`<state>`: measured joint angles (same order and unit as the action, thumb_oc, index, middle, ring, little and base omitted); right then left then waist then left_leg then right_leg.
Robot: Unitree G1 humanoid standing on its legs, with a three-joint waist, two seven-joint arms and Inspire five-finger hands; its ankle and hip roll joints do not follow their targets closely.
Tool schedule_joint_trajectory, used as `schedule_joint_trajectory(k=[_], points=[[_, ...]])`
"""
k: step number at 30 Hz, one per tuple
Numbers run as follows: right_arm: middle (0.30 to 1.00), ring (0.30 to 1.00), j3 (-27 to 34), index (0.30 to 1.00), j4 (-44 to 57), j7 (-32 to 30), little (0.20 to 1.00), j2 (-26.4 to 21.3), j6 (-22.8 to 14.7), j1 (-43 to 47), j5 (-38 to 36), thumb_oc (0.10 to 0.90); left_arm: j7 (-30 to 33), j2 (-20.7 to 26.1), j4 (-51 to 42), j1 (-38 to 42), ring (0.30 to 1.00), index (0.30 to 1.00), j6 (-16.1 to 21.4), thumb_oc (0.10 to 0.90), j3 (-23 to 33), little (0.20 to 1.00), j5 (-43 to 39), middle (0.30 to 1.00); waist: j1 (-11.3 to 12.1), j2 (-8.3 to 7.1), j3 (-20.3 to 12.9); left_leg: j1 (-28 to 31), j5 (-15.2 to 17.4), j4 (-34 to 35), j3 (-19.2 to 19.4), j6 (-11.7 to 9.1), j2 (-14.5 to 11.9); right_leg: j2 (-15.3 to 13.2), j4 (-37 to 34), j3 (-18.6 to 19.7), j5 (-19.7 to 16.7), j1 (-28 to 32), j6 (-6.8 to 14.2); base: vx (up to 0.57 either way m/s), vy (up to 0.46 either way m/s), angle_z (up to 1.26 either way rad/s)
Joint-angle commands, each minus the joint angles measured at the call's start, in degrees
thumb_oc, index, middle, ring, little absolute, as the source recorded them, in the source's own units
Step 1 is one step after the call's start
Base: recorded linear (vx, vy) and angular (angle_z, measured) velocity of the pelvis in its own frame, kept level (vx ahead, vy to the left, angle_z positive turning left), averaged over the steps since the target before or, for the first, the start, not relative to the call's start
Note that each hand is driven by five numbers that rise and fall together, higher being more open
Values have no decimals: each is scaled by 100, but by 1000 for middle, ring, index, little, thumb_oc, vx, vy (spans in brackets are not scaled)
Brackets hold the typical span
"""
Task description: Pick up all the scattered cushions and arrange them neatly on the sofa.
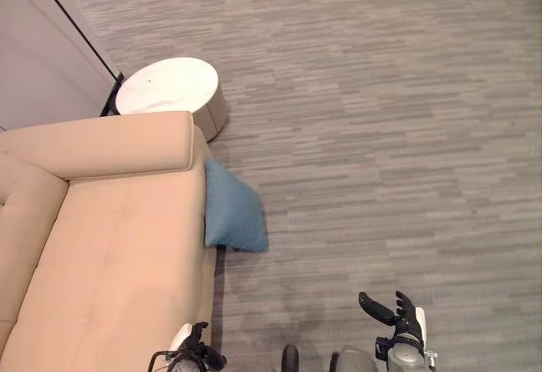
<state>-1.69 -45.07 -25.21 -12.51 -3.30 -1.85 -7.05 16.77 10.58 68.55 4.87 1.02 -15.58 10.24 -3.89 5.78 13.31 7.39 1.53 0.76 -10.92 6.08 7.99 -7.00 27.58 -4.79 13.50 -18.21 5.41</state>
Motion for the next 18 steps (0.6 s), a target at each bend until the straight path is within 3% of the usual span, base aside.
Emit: schedule_joint_trajectory(k=[1,4,5,6,8,9,10,12,13,14,15,18], points=[[900,900,367,900,562,-237,900,-336,-314,-101,-57,800,184,79,-195,-7,900,900,135,800,12,900,15,900,-170,101,134,-70,593,-209,120,-412,-367,74,-1666,992,-1300,451,369,388,-206,105],[900,900,336,900,506,-186,900,-311,-321,-163,-33,800,210,22,-172,14,900,900,163,800,9,900,-43,900,-197,39,70,122,870,-345,-26,-518,-446,39,-1796,817,-1365,630,388,386,-283,82],[900,900,323,900,514,-119,900,-351,-321,-187,17,800,229,26,-174,-55,900,900,168,800,-16,900,-57,900,-168,8,11,26,873,-868,17,-663,-587,24,-1866,664,-1314,822,294,368,-328,67],[900,900,323,900,511,-117,900,-353,-323,-188,16,800,229,24,-176,-59,900,900,167,800,-18,900,-58,900,-188,19,10,5,899,-911,-3,-666,-595,28,-1878,639,-1316,835,291,260,-319,60],[900,900,368,900,590,-89,900,-466,-448,-140,-26,800,175,-6,-276,-101,900,900,187,800,-8,900,-185,900,-162,-30,108,-728,363,-2227,353,-875,-933,27,-2045,344,-1186,1239,125,80,-280,71],[900,900,384,900,628,-117,900,-522,-460,-113,-69,800,181,-11,-368,-108,900,900,173,800,-4,900,-263,900,-147,-103,201,-1192,184,-2953,658,-832,-1106,-7,-2066,183,-1103,1379,-1,51,-322,78],[900,900,407,900,675,-159,900,-539,-455,-105,-111,800,171,-10,-455,-112,900,900,157,800,-32,900,-274,900,-120,-173,257,-1372,192,-3152,974,-732,-1234,-17,-2057,47,-994,1486,-120,87,-284,98],[900,900,486,900,685,-268,900,-569,-493,-104,-167,800,130,-15,-513,-107,900,900,179,800,-54,900,-266,900,-46,-226,300,-1557,414,-3041,1521,-675,-1454,-2,-2060,-262,-735,1746,-209,144,-215,74],[900,900,485,900,683,-268,900,-567,-494,-100,-168,800,130,-12,-513,-104,900,900,179,800,-52,900,-266,900,-54,-242,283,-1572,381,-3011,1520,-670,-1433,-20,-2071,-268,-750,1728,-207,219,-153,42],[900,900,554,900,677,-277,900,-599,-476,-98,-147,800,106,-33,-506,-97,900,900,205,800,-23,900,-290,900,42,-259,230,-1614,569,-2323,1811,-633,-1388,-32,-2114,-465,-607,1893,-190,230,-73,60],[900,900,571,900,648,-307,900,-616,-496,-102,-108,800,91,-46,-451,-115,900,900,215,800,16,900,-303,900,92,-241,183,-1661,458,-1934,1830,-651,-1293,-21,-2155,-584,-559,1986,-167,371,-85,72],[900,900,555,900,560,-365,900,-625,-479,-79,-93,800,69,-88,-188,-169,900,900,176,800,120,900,-343,900,318,-164,112,-2043,-293,-717,2033,-825,-1228,151,-2318,-801,-342,2408,-155,335,-7,88]])
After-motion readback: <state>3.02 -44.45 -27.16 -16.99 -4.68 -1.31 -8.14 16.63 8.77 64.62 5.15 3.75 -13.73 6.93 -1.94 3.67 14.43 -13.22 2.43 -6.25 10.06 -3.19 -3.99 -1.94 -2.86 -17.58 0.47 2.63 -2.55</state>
